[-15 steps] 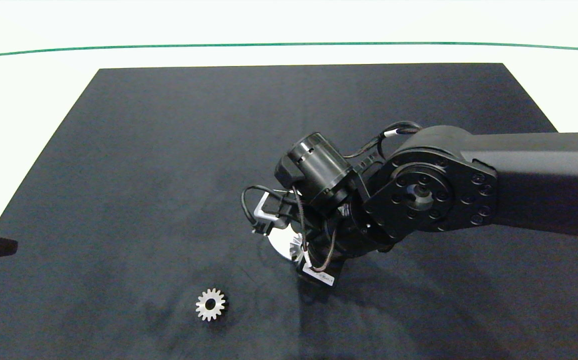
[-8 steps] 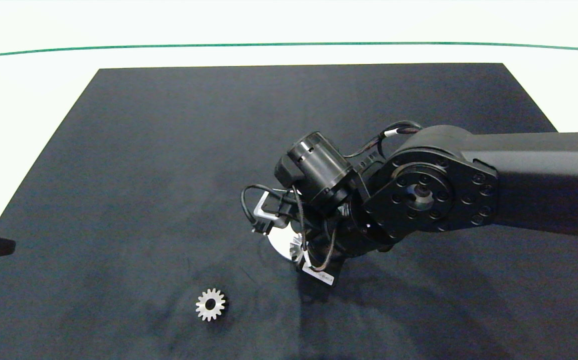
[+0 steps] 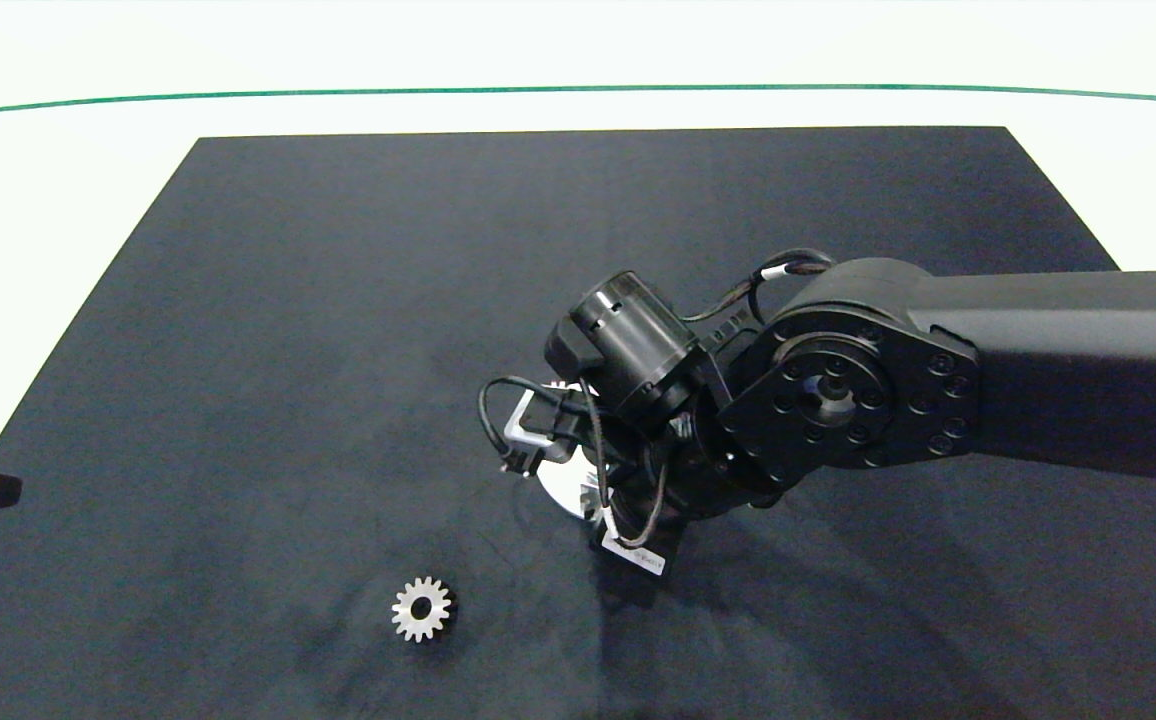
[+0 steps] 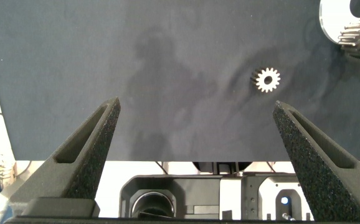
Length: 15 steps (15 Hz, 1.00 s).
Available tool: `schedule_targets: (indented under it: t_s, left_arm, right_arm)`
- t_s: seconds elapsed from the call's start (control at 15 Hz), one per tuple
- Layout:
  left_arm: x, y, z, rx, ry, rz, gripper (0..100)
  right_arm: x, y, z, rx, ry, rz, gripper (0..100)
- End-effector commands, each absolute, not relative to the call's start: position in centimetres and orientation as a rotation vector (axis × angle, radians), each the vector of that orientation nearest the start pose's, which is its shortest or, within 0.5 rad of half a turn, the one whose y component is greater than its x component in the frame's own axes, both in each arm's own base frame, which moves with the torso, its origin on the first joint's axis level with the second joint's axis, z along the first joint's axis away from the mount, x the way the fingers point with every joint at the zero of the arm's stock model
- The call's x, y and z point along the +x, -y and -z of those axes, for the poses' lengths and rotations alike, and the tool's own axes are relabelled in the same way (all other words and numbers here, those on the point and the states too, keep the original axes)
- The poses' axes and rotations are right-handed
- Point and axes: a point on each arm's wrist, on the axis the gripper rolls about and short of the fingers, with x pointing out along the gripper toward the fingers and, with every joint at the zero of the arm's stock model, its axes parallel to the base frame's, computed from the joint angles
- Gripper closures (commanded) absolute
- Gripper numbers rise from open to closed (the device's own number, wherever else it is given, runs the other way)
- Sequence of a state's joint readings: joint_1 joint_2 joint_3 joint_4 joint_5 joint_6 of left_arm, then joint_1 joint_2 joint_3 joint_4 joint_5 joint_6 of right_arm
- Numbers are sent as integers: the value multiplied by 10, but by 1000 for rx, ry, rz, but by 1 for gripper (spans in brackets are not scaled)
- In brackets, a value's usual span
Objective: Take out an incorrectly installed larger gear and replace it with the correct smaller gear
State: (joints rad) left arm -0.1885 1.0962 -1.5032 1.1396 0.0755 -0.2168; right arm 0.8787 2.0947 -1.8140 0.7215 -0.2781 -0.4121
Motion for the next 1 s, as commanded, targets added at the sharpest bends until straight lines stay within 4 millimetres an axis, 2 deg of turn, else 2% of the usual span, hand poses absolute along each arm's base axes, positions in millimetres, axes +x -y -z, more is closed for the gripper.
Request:
schedule_targets:
  t_s: [0.07, 0.4, 0.67, 0.93, 1.0]
  left_arm:
    - [68, 11, -336, -112, -739, 26, 0]
    - [67, 11, -337, -112, -735, 27, 0]
    - [65, 11, -337, -113, -730, 27, 0]
    - [64, 10, -337, -114, -727, 26, 0]
    - [64, 10, -338, -114, -725, 26, 0]
  right_arm:
    - [254, -298, -200, -932, -742, -740, 60]
    - [254, -297, -203, -924, -736, -740, 70]
    - [249, -293, -213, -912, -713, -743, 78]
    - [238, -286, -230, -890, -675, -768, 87]
    - [229, -284, -235, -888, -662, -784, 88]
